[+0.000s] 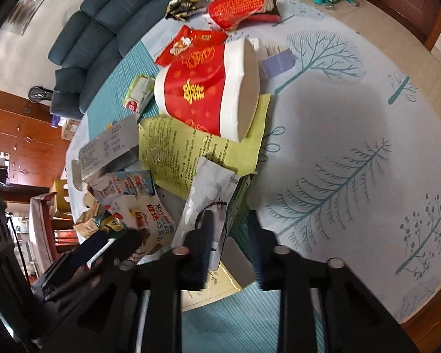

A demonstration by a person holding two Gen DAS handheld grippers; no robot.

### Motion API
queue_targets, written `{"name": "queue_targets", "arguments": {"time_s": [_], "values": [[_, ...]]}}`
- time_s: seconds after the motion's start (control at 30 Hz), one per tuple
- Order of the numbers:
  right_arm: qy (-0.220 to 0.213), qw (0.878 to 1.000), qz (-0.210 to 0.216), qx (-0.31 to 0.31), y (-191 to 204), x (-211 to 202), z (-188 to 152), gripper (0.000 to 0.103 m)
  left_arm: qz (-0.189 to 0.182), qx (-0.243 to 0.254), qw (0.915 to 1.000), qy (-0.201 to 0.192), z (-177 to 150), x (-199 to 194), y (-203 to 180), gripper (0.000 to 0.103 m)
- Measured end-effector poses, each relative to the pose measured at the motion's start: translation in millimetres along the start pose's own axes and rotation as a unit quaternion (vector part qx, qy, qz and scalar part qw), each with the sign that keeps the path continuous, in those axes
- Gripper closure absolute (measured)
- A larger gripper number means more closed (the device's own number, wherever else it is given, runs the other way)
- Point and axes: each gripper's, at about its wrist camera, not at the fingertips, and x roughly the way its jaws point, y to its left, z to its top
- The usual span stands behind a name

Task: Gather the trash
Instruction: 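Grasp the white snack bag with the left gripper while the right gripper grasps a white wrapper, then carry both held wrappers over the black trash bin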

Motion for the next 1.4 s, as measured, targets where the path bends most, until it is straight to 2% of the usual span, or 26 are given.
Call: {"name": "queue_targets", "arguments": {"time_s": [0.03,0.07,0.13,0.2,0.5,0.73,0.97,1.2,1.4], "values": [[-0.001,1.000,0.002,0.000,-1,-1,-3,0.095,-0.011,-0.004,0.9999,0.004,0,2,2,0.080],[-0.002,1.000,0.004,0.001,-2,-2,-4,0.097,-0.019,-0.007,0.9998,0.004,0,3,2,0.081],[-0.006,1.000,0.012,0.004,-6,-7,-8,0.098,-0.014,0.005,0.9998,-0.013,-2,-2,0,0.091],[-0.009,1.000,0.021,0.010,-11,-12,-10,0.098,-0.015,0.022,0.9994,-0.023,-6,-10,-4,0.095],[-0.045,0.997,0.055,0.030,-31,-69,-37,0.098,-0.076,0.026,0.9954,-0.052,-29,-63,0,0.096],[-0.068,0.996,0.054,0.027,-55,-121,-80,0.098,-0.125,0.045,0.9890,-0.066,-58,-106,-7,0.096],[-0.068,0.997,0.036,0.015,-91,-155,-134,0.098,-0.160,0.096,0.9804,-0.065,-108,-136,-42,0.096],[-0.049,0.997,0.051,-0.019,-133,-164,-172,0.098,-0.145,0.144,0.9761,-0.073,-175,-148,-103,0.096],[-0.032,0.995,0.064,-0.076,-176,-180,-190,0.098,-0.128,0.135,0.9792,-0.081,-233,-147,-163,0.096]]}}
